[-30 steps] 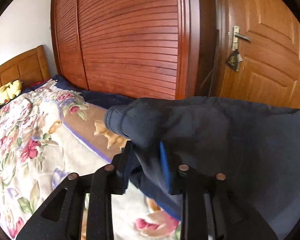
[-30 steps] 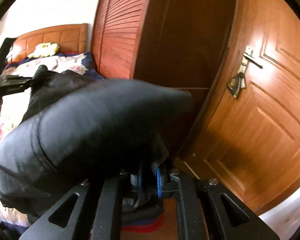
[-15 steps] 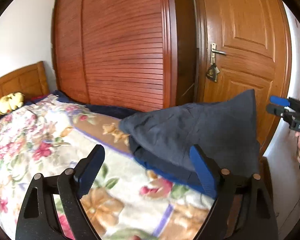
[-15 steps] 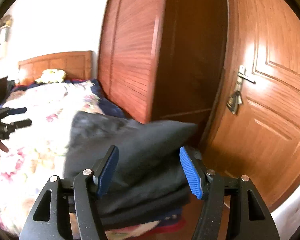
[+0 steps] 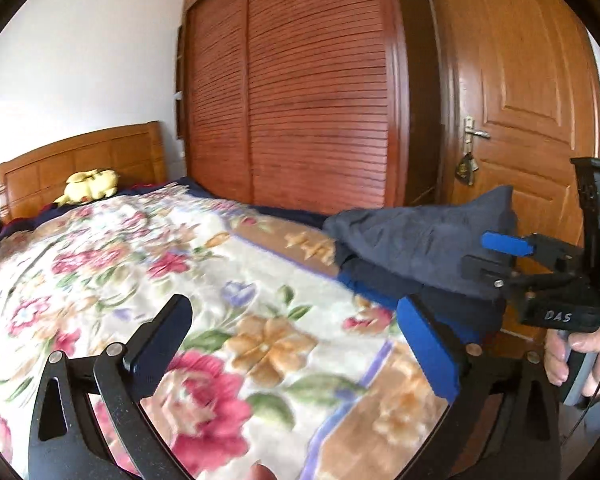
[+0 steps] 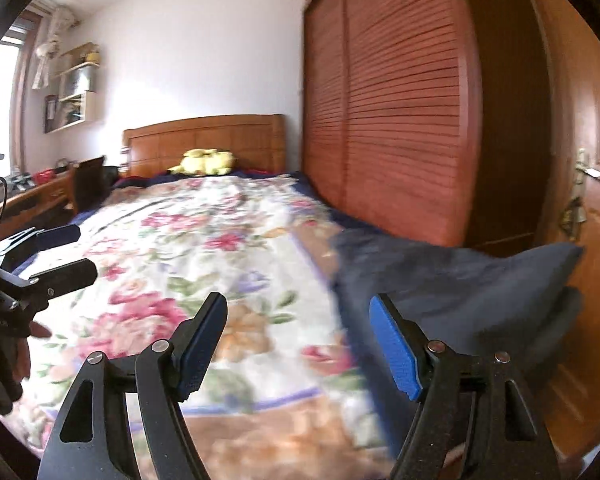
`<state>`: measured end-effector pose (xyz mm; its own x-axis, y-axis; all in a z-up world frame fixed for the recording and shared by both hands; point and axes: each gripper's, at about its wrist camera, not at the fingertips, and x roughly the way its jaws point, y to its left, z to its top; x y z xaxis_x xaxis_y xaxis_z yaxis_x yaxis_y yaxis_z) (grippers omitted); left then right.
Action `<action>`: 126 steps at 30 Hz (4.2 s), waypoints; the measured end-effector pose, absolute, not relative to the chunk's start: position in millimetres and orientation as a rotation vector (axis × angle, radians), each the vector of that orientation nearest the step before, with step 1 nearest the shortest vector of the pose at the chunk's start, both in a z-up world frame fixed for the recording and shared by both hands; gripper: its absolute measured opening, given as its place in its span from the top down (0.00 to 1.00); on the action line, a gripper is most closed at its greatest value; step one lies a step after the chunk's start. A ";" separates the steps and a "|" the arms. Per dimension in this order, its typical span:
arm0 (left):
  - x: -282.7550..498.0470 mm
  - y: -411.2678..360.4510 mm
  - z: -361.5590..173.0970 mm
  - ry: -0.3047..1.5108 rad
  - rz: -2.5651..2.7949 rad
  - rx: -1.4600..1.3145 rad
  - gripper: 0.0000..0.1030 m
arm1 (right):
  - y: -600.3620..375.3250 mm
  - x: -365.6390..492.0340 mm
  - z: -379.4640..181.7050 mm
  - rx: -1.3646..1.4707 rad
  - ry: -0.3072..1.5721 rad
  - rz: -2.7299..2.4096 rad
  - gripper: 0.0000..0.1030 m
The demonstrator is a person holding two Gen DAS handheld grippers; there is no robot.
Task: Fold large clothes
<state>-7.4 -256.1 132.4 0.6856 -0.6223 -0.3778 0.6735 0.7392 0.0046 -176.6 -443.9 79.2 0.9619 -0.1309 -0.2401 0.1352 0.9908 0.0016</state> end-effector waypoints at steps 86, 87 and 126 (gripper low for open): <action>73.8 63.9 -27.3 0.408 -0.030 0.029 0.01 | -288.0 51.3 -32.3 -0.030 0.236 0.205 0.27; 73.7 64.0 -27.3 0.408 -0.033 0.027 0.01 | -288.8 51.8 -32.6 -0.029 0.237 0.205 0.27; 73.3 65.8 -29.1 0.406 -0.033 0.029 0.01 | -294.3 53.4 -33.8 -0.024 0.231 0.208 0.27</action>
